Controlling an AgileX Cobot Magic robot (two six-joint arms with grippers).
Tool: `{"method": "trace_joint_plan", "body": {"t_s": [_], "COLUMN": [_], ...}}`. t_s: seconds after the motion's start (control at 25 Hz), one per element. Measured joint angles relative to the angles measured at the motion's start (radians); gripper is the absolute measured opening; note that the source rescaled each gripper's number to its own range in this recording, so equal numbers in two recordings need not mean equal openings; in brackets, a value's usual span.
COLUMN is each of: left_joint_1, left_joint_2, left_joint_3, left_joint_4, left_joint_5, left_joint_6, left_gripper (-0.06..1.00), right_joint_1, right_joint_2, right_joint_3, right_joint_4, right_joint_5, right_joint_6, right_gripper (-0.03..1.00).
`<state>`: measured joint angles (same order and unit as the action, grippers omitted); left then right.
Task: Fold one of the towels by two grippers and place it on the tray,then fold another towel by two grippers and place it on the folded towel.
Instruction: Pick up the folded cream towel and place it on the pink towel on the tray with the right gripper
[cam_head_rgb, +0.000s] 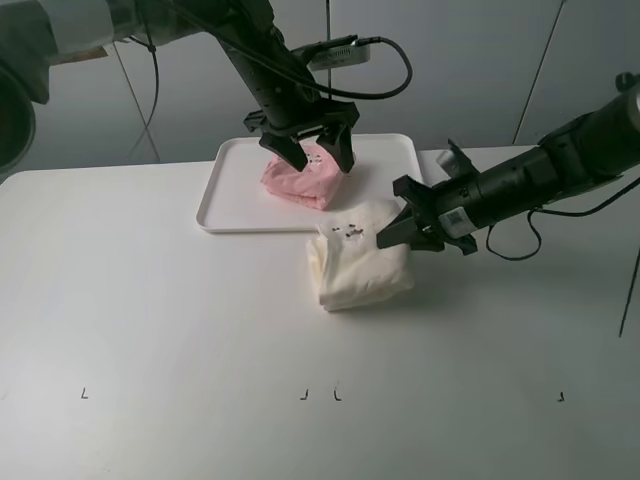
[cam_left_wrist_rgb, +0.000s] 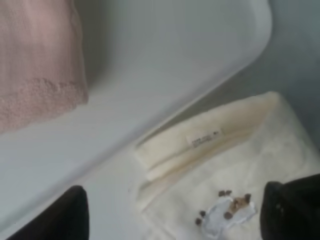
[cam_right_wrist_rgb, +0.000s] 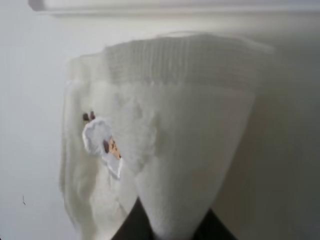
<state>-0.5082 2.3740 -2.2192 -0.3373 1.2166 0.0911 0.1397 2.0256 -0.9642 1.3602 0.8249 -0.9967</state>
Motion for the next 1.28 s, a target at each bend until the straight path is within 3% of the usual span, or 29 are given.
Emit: {"method": "trace_joint_plan", "body": {"t_s": [0.12,0.24,0.4,0.6,0.76,0.92,1.28], "left_joint_1": [0.000,0.000,0.009,0.020,0.020,0.020,0.020], "left_joint_2": [-0.077,-0.198,-0.355,-0.471,-0.513,-0.533,-0.535], "left_joint_3": [0.101,0.279,0.529,0.770,0.858,0.863,0.865], "left_joint_4": [-0.004,-0.004,0.009,0.132,0.149,0.151,0.153], "left_joint_5": [-0.009,-0.109,-0.224,-0.302,-0.340,-0.351,-0.377], "left_joint_6": [0.007,0.016,0.042,-0.001,-0.012,-0.014,-0.014], "left_gripper": [0.73,0.68,0.81,0.97,0.98,0.98,0.98], "right_joint_1": [-0.022,-0.051,-0.060,-0.045,-0.009,0.049,0.119], "right_joint_2": [-0.070,-0.112,-0.122,-0.116,-0.052,0.044,0.332], "right_joint_3": [-0.041,-0.116,-0.251,-0.436,-0.601,-0.765,-1.075], "right_joint_4": [-0.096,-0.266,-0.389,-0.416,-0.415,-0.403,-0.040], "right_joint_5": [0.010,0.021,0.104,0.154,0.205,0.222,0.247], "right_joint_6": [0.089,0.226,0.326,0.406,0.485,0.555,0.633], "right_gripper": [0.09,0.09,0.09,0.09,0.09,0.09,0.09]}}
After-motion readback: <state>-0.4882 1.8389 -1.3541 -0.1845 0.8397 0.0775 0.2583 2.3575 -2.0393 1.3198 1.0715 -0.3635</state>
